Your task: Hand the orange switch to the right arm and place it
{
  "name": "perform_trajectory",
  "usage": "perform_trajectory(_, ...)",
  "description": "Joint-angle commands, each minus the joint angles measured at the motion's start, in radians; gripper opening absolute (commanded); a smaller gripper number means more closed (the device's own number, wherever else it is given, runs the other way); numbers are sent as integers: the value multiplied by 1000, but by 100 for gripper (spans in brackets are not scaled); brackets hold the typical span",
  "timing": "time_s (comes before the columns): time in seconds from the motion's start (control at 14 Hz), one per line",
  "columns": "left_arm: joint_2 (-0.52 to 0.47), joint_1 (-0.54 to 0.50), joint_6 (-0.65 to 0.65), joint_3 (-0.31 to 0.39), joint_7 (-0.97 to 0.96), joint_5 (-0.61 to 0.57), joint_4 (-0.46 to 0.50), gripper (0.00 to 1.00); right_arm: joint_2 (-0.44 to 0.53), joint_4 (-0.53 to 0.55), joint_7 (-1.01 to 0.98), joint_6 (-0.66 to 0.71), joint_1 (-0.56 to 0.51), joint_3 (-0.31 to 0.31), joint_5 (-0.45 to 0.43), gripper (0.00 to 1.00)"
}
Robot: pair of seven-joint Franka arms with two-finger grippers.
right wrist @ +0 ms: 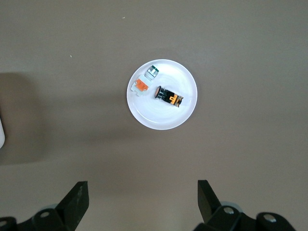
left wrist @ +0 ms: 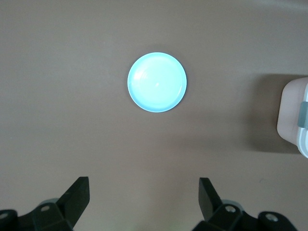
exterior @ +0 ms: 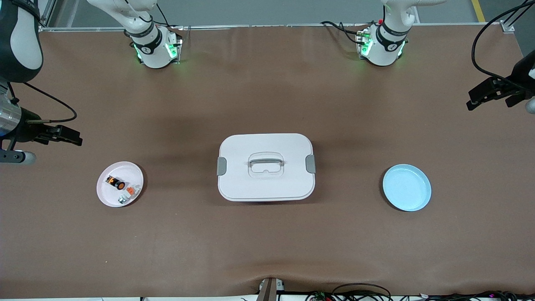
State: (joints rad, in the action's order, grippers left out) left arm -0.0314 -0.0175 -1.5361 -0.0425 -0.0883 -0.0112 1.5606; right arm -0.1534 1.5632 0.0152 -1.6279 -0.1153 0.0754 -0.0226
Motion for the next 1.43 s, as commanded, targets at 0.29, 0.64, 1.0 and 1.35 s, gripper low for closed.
perform_trajectory(0.29, -19, -6, 67, -85, 2, -82, -10, 100, 61, -57, 17, 60, -12, 7, 43, 100)
perform_trajectory(0.64, -36, -13, 79, -94, -2, -75, -8, 100, 104, -49, 11, 80, -24, 7, 61, 100)
perform_trajectory(1.0, -54, -13, 79, -94, -4, -38, -7, 100, 138, -8, 6, 74, -12, 17, 102, 100)
perform_trajectory(1.35, -73, -13, 90, -94, -2, -16, 1, 100, 141, -6, 2, 76, 37, 15, 86, 100)
